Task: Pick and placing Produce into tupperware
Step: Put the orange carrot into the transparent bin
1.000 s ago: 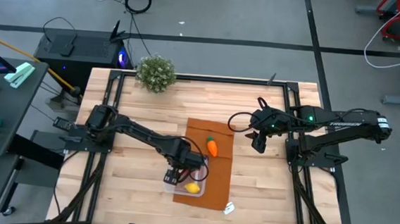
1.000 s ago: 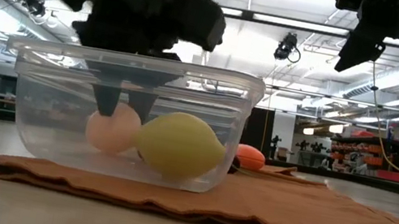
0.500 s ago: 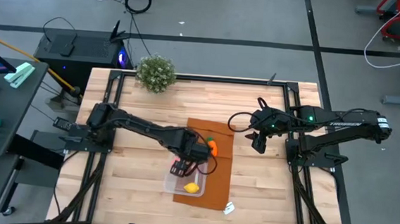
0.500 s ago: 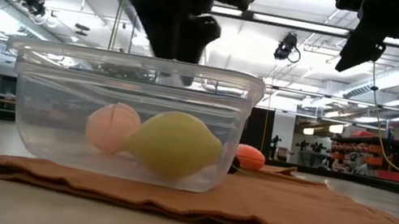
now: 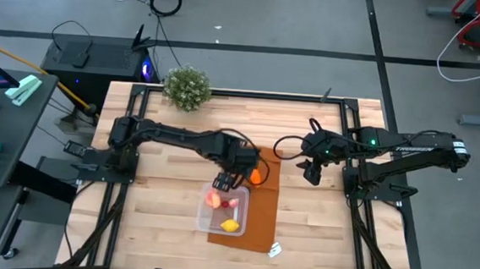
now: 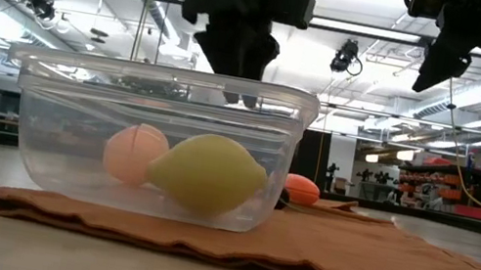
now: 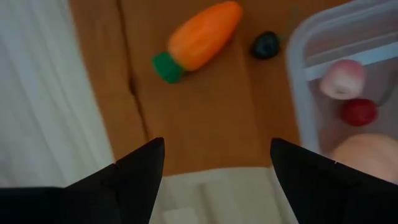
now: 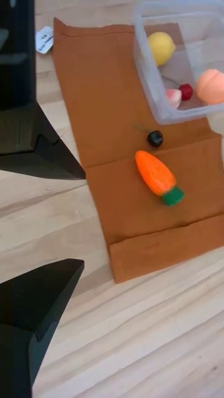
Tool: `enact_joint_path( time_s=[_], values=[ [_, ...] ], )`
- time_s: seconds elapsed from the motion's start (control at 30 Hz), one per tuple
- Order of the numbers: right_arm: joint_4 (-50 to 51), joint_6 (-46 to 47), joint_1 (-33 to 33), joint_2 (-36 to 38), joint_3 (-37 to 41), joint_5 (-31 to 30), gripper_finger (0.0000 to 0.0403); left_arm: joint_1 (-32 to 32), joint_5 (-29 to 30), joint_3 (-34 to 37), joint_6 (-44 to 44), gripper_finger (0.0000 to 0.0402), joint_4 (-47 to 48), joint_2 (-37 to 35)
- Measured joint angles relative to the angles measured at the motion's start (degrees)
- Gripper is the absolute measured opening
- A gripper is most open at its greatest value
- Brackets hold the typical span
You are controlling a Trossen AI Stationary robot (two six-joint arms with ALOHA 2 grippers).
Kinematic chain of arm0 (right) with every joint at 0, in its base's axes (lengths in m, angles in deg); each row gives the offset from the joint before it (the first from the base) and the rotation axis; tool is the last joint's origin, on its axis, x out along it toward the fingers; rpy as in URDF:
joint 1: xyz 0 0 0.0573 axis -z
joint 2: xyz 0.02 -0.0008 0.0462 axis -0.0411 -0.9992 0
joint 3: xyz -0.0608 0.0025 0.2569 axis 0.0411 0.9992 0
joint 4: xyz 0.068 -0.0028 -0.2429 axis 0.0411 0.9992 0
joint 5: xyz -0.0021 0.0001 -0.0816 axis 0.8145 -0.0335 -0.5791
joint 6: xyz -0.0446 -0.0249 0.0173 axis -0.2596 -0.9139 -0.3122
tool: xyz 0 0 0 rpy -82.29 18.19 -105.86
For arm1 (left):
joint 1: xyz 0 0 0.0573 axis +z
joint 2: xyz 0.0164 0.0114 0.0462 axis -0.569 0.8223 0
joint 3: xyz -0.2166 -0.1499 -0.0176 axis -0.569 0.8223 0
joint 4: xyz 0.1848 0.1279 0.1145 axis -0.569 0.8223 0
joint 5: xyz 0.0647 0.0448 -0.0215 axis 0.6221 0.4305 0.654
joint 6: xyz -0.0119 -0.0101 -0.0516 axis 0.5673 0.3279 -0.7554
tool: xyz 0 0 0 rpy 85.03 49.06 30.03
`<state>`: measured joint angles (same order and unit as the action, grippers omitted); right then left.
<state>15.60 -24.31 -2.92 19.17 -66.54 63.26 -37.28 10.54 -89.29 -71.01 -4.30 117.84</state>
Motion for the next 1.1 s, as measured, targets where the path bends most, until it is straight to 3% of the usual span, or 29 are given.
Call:
enact_joint_path(
  time_s=[0.23,0.43,0.67,0.87,1.1],
  values=[
    [4.3,1.9,0.0,0.0,0.0,0.1,0.019,2.5,-0.9,0.0,11.9,0.0302,-4.5,0.0],
    [5.8,0.8,-0.9,0.4,0.0,0.0,0.019,3.8,-9.0,0.0,24.1,0.0302,-7.2,0.0],
    [5.9,3.0,-4.9,1.6,0.0,-2.0,0.019,5.2,-11.0,0.1,29.4,0.03,-9.1,0.2],
    [5.8,6.1,-8.1,2.2,0.0,-2.3,0.019,6.1,-18.3,0.0,43.8,0.0284,-10.5,1.3],
    [5.7,9.2,-12.6,2.9,0.0,-3.6,0.019,6.2,-17.6,0.1,51.1,0.0277,-14.8,5.2]
  ],
)
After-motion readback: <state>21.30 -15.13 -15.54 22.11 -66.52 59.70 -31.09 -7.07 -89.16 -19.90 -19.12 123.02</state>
